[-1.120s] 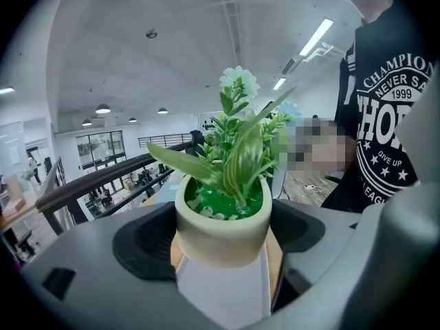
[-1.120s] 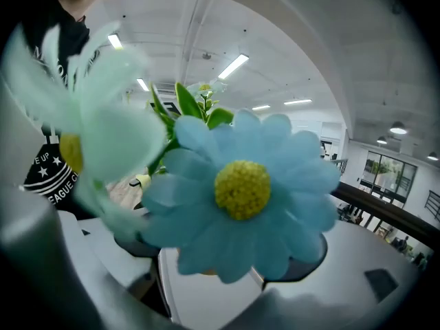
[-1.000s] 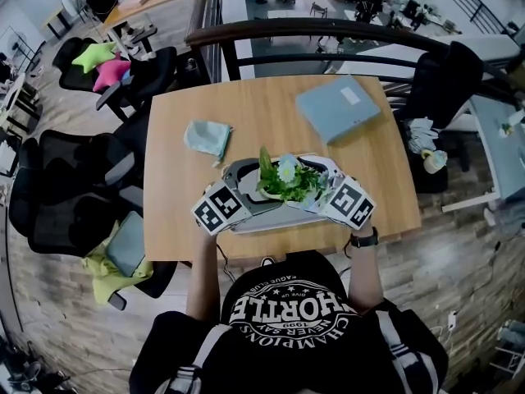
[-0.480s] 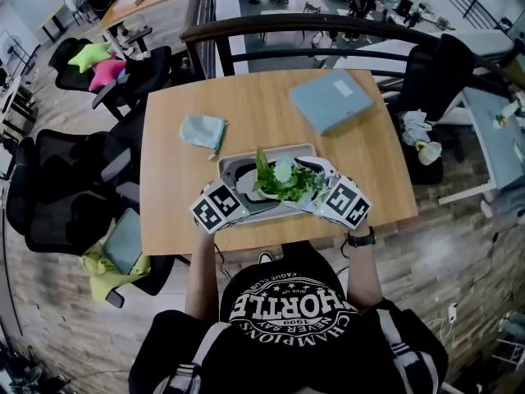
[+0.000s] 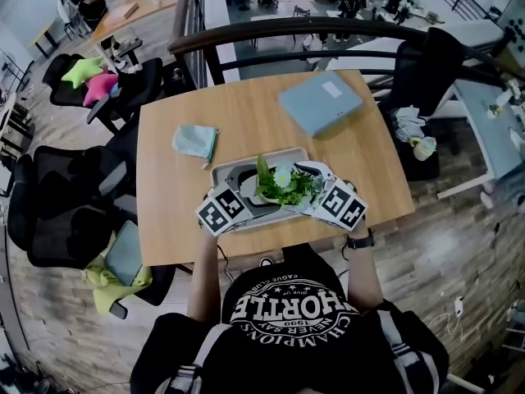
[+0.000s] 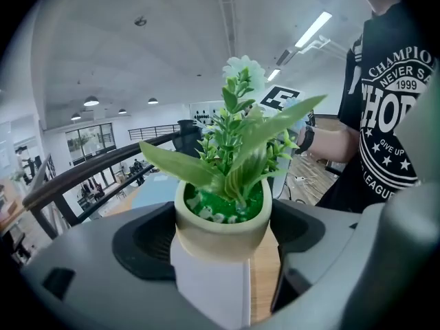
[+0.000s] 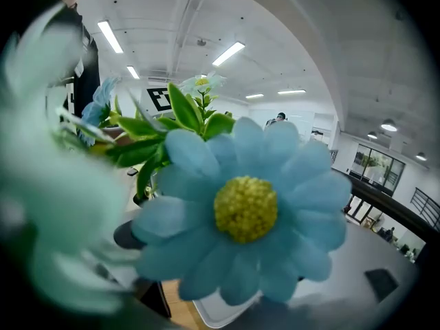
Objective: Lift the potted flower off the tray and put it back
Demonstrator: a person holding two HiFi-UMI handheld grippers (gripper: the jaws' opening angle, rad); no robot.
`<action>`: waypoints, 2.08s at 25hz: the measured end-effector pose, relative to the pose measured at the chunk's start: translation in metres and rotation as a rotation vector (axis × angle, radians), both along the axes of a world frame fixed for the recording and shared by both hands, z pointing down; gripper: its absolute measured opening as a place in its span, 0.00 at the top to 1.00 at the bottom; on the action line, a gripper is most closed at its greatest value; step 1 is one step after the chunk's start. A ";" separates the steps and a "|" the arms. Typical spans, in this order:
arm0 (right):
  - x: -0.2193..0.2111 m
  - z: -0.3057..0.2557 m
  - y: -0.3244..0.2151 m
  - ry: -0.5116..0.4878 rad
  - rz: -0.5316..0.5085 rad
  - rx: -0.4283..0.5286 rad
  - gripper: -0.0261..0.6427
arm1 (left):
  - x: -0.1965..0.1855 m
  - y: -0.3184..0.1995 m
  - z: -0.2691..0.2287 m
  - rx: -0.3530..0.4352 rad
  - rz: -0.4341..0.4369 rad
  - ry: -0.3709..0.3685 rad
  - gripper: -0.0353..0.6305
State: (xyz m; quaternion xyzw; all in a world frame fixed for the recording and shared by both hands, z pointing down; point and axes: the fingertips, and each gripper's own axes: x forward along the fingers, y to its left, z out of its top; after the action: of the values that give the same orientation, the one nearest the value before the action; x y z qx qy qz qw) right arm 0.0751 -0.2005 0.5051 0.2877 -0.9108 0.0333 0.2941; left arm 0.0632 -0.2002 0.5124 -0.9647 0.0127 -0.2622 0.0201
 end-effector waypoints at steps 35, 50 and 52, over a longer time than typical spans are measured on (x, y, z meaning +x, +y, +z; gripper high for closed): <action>0.064 0.035 -0.032 0.045 0.121 -0.096 0.28 | 0.065 -0.033 0.037 -0.084 0.111 -0.035 0.29; 0.064 0.062 -0.071 0.060 0.107 -0.160 0.28 | 0.065 -0.071 0.063 -0.123 0.101 -0.057 0.29; 0.062 0.067 -0.077 0.063 0.104 -0.172 0.28 | 0.063 -0.077 0.068 -0.133 0.096 -0.061 0.29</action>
State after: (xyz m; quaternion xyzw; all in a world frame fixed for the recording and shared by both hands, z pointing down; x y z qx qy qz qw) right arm 0.1372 -0.2772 0.5723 0.3092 -0.8788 0.1174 0.3439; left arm 0.1266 -0.2770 0.5800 -0.9551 -0.0516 -0.2902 -0.0309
